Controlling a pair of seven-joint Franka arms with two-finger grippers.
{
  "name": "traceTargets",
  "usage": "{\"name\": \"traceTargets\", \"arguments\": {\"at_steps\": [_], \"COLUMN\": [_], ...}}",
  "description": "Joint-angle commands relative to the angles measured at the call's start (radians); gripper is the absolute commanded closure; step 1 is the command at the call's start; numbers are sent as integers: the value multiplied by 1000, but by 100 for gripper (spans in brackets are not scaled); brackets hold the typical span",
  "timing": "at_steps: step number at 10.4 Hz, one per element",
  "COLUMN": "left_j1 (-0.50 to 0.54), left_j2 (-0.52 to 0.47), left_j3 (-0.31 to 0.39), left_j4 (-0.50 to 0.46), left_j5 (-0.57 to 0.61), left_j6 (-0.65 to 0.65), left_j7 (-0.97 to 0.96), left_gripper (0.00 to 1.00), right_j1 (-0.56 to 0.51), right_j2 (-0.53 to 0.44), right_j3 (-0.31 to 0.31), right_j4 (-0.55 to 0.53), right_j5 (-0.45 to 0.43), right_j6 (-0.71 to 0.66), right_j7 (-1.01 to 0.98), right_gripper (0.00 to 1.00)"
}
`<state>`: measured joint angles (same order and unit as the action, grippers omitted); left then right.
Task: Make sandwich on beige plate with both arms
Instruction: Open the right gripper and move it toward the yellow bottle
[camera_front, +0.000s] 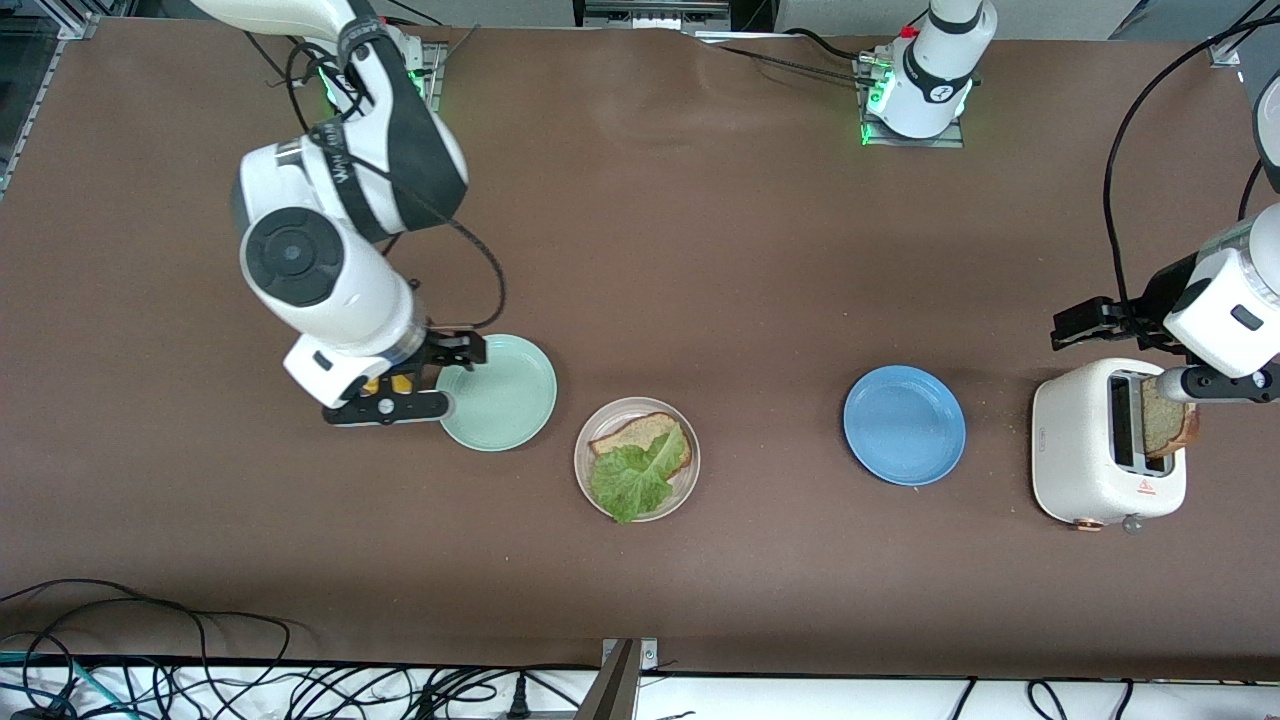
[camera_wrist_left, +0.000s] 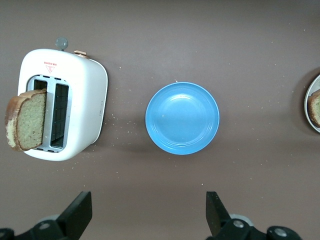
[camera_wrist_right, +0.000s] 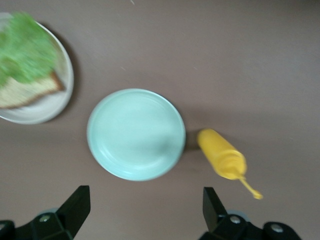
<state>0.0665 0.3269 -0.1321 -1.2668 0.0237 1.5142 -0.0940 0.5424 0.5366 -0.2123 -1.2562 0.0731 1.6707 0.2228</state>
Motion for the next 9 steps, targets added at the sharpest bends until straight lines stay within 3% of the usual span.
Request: {"name": "traceTargets", "arguments": {"at_steps": [1,4,6,9], "left_j1": [-5,-5,-5,-7], "left_j2": [-8,-8,-8,-8], "left_j3": [0,0,0,0], "left_j4": [-9,-9,-9,-11], "left_j5": [33,33,33,33], "left_j6": [-2,-2,-2,-2], "left_j7": [14,14,14,14], "left_gripper": [0,0,0,0], "right_j1": [-28,-120,-186,-274], "right_j2": [-102,-223,-286,-303], "right_j3": [-13,-19,-21,-42], "right_j4": [-176,-369,-493,-564], "right_j5": [1,11,65,108], "right_j6": [21,102,162,187], "right_j7": [-110,-353,-523,-806], "right_gripper": [0,0,0,0]}}
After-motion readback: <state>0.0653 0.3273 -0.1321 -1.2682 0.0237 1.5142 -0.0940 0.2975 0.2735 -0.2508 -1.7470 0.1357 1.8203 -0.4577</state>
